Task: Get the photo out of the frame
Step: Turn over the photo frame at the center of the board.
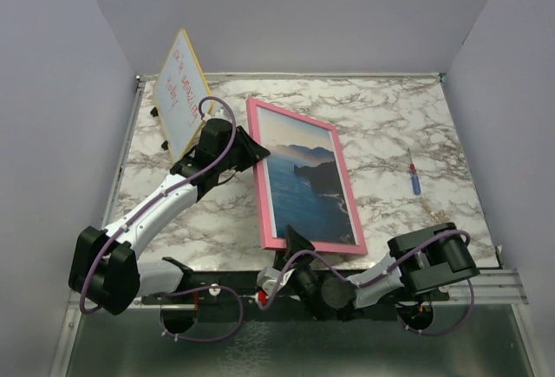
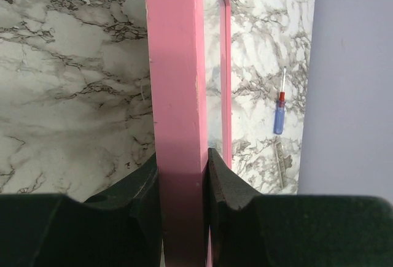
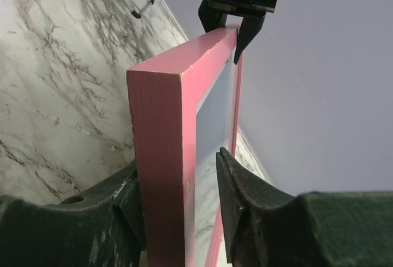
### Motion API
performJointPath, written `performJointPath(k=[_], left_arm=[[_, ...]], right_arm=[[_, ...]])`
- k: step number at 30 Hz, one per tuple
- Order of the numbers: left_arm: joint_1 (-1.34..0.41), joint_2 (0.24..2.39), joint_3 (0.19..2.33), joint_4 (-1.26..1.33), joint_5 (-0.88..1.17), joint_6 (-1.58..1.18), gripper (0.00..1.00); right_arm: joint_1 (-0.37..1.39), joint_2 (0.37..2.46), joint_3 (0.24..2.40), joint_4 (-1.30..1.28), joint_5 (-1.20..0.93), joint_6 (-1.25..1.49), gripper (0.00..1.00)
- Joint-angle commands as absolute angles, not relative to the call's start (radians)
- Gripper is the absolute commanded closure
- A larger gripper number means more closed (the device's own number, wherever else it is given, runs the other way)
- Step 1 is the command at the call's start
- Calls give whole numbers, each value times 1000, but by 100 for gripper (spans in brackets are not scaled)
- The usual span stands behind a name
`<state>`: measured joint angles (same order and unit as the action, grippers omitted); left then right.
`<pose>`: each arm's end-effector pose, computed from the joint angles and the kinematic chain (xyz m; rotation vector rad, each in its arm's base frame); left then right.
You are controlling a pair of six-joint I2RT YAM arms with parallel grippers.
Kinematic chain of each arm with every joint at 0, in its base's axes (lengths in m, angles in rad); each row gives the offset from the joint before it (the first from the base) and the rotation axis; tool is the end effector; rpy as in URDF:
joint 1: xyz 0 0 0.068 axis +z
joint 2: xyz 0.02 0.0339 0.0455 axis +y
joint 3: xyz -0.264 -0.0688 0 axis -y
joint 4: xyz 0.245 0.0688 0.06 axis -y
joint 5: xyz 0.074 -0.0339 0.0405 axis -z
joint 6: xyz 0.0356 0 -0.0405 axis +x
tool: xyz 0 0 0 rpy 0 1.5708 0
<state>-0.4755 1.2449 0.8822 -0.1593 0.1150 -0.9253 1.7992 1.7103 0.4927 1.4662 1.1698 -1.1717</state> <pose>0.2476 -0.1321 0.2782 -0.4265 2.1986 -0.9330 -0.0321 0.2830 0.1874 -1.0411 1.0520 -0.2627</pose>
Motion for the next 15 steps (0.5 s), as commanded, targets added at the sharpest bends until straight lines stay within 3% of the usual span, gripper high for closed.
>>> performJointPath(k=[1, 4, 7, 15], left_arm=[[-471, 1228, 896, -151, 26, -857, 100], [-471, 1240, 908, -155, 29, -850, 100], [-471, 1241, 907, -149, 31, -849, 100], [-471, 1231, 893, -115, 53, -844, 100]], right_arm=[[1795, 1730, 516, 1722, 1193, -1205, 59], [1795, 1739, 523, 1736, 1202, -1205, 63], [1794, 1737, 527, 1736, 1208, -1203, 80], [1794, 1728, 546, 1736, 1216, -1189, 81]])
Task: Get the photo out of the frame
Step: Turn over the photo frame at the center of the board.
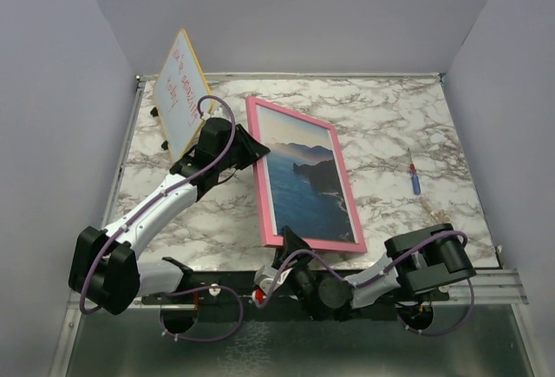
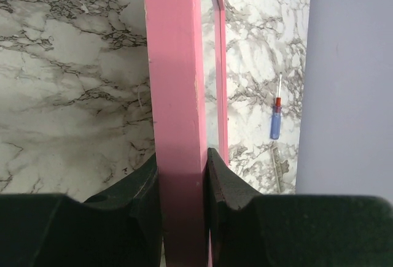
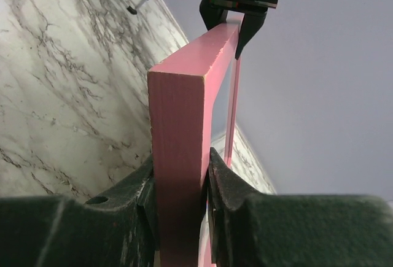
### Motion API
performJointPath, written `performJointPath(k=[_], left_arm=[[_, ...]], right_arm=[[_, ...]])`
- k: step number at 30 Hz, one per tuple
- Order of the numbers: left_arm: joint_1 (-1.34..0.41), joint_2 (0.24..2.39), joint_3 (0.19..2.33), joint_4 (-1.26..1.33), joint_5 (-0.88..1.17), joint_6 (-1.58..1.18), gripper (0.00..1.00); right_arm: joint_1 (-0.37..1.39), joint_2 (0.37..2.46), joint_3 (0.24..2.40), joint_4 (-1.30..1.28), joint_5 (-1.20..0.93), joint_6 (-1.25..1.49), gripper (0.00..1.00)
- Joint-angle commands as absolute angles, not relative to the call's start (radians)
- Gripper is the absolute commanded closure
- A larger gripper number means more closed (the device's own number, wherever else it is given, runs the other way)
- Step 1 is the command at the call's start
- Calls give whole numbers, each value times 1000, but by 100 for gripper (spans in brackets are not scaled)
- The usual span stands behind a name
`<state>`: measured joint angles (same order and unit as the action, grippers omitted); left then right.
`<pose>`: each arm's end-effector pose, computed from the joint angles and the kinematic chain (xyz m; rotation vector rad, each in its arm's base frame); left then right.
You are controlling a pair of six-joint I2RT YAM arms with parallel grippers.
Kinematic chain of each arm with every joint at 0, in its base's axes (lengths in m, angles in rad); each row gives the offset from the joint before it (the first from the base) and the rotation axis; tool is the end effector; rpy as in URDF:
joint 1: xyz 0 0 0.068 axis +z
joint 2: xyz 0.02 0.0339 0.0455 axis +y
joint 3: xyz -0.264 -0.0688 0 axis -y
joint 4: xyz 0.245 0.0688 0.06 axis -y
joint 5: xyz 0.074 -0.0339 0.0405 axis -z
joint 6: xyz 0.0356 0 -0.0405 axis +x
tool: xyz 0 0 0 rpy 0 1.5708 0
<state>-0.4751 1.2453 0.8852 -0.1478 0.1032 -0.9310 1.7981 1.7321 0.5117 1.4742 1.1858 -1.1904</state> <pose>0.2487 -0.1321 0.2802 -0.4365 2.1800 -0.9322 -0.0326 0.2875 0.1865 -1.0405 1.0565 -0.2865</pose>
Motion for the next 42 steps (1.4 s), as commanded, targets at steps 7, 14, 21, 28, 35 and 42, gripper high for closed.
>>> performJointPath(k=[7, 14, 21, 28, 35, 42], left_arm=[[-471, 1217, 926, -133, 53, -799, 67], [-469, 1183, 937, -123, 54, -774, 33], [-469, 1111, 922, -71, 53, -779, 9], [-469, 1060, 870, 93, 136, -810, 1], [-469, 1007, 874, 62, 85, -802, 1], [-469, 961, 888, 2, 7, -781, 1]], right_arm=[[1790, 1652, 555, 1672, 1229, -1046, 89], [1781, 1513, 586, 1250, 1199, -635, 93], [1768, 1402, 563, 1152, 1198, -434, 94], [1758, 1386, 594, 1039, 1228, -282, 94], [1758, 1366, 624, 1134, 1242, -304, 94], [1754, 1280, 659, 991, 1221, -148, 94]])
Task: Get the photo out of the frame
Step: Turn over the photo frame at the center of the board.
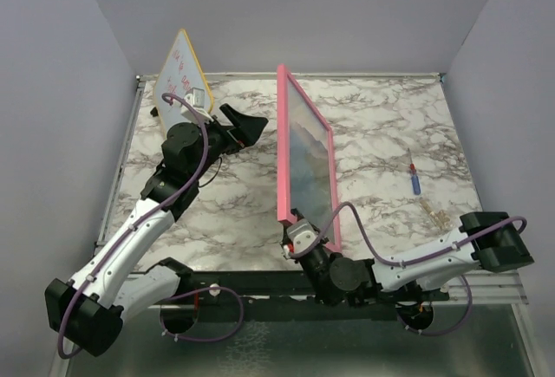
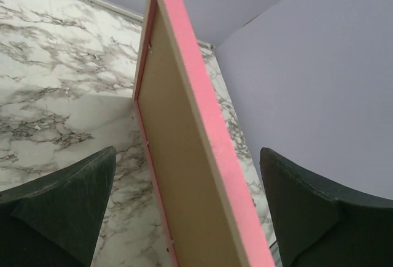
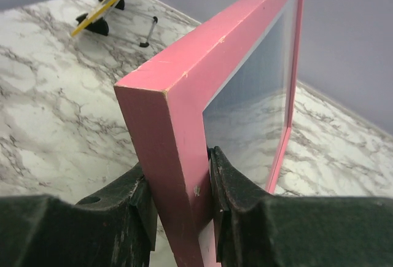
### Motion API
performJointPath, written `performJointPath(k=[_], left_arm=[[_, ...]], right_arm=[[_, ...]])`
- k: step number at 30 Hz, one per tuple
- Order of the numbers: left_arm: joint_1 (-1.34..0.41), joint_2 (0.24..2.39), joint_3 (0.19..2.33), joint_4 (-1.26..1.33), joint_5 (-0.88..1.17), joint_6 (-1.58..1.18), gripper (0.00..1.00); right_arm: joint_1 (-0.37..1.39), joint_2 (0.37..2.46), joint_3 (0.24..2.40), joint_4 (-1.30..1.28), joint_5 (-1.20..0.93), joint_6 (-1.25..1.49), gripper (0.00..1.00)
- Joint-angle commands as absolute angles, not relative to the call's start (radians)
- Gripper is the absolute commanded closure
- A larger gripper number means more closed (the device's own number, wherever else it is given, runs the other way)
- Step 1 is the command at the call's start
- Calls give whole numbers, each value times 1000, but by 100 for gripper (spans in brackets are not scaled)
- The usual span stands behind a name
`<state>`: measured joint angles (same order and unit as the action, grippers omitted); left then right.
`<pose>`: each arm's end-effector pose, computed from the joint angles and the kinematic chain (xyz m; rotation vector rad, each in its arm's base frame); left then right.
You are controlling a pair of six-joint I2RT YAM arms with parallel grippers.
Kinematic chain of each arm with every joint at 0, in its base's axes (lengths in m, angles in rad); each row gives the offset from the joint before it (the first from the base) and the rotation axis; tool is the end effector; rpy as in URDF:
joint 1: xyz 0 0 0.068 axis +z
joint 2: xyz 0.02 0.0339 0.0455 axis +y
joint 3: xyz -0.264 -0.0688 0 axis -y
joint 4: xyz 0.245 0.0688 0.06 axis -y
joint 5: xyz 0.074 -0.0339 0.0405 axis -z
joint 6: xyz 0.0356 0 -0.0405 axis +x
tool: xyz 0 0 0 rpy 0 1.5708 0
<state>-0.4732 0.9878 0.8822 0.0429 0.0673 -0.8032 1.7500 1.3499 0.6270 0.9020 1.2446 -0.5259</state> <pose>0.2071 -0.1087 0.3609 -0.2309 1.7209 -1.0180 -0.0149 0.2713 0.2692 -0.6291 1.3780 0.1158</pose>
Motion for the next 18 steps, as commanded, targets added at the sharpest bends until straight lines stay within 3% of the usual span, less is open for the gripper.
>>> performJointPath(k=[1, 12, 18], left_arm=[[-468, 965, 897, -18, 8, -781, 1], [-469, 981, 879, -11, 29, -807, 1], [-469, 992, 846, -4, 56, -829, 1]], right_arm=[[1751, 1261, 656, 956, 1213, -111, 94], [1738, 1124, 591, 645, 1290, 339, 94], [1738, 1078, 645, 184, 1369, 796, 95]])
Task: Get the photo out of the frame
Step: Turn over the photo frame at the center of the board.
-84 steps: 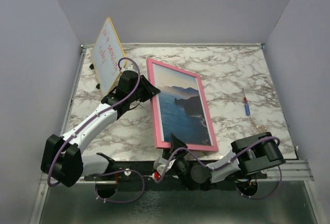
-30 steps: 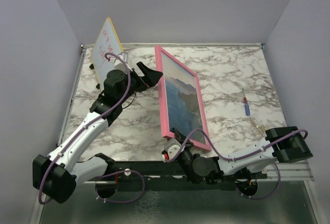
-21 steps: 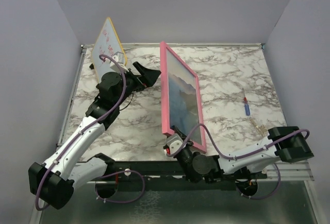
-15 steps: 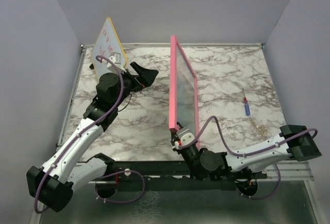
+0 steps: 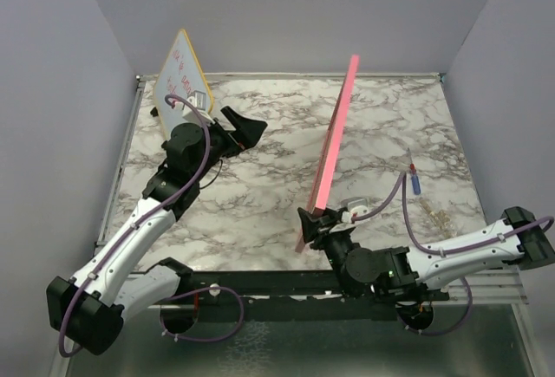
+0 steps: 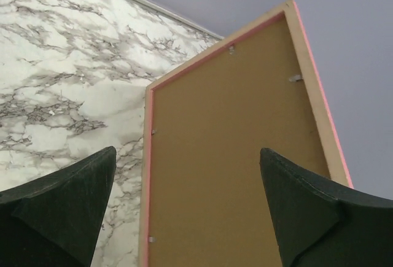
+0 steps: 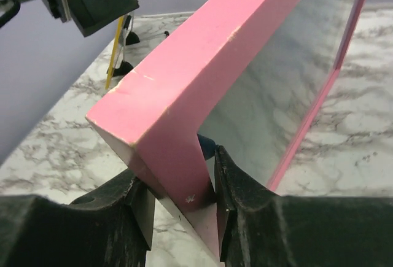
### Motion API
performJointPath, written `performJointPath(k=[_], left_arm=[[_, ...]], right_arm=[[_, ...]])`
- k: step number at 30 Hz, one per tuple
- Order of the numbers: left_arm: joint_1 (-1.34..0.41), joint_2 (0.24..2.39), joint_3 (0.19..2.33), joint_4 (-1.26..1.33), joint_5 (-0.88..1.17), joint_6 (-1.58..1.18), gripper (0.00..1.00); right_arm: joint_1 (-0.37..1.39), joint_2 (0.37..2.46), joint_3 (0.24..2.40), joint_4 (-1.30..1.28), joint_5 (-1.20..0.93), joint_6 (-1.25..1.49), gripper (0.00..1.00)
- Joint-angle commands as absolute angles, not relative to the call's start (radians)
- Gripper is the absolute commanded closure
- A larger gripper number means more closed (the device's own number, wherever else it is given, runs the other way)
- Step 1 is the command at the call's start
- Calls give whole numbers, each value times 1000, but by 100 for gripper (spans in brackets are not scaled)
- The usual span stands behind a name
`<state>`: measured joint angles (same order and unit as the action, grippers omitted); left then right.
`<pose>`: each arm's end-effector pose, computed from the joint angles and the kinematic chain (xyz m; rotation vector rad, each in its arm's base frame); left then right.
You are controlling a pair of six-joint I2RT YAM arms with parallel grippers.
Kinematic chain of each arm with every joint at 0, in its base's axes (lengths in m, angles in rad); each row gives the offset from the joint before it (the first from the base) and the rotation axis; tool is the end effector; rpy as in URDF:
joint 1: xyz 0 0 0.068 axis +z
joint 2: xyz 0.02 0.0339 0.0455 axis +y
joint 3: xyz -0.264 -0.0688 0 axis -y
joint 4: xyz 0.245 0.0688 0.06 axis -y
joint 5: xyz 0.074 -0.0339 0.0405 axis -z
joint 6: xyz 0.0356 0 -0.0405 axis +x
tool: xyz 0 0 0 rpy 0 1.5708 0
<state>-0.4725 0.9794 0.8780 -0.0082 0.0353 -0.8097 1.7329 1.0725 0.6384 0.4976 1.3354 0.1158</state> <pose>0.2056 -0.1065 0.3556 -0.2709 1.7596 -0.9791 -0.0019 0.2261 0.3020 -0.1724 1.5643 0.4526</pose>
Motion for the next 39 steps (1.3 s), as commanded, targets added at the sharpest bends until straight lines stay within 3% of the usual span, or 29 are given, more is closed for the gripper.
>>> performJointPath(k=[1, 7, 18, 22, 29, 33, 39], left_arm=[[-469, 994, 836, -3, 65, -837, 1], [-469, 987, 725, 57, 126, -887, 1], [-469, 956, 631, -16, 116, -838, 1], [-469, 945, 601, -55, 102, -818, 1], [-469, 933, 544, -52, 100, -823, 1], [-469, 937, 505, -34, 136, -835, 1], [-477, 845, 341, 126, 228, -1055, 1]], right_arm=[[1739, 1072, 665, 70, 1375, 898, 95], [1739, 1077, 733, -311, 1403, 1223, 95], [1740, 1310, 856, -1443, 1426, 2641, 96], [1740, 1354, 871, -1463, 1404, 2665, 95], [1740, 1255, 763, -1405, 1319, 2724, 94], [1740, 1182, 738, -1290, 1293, 2556, 94], [1740, 1172, 732, -1284, 1289, 2541, 93]])
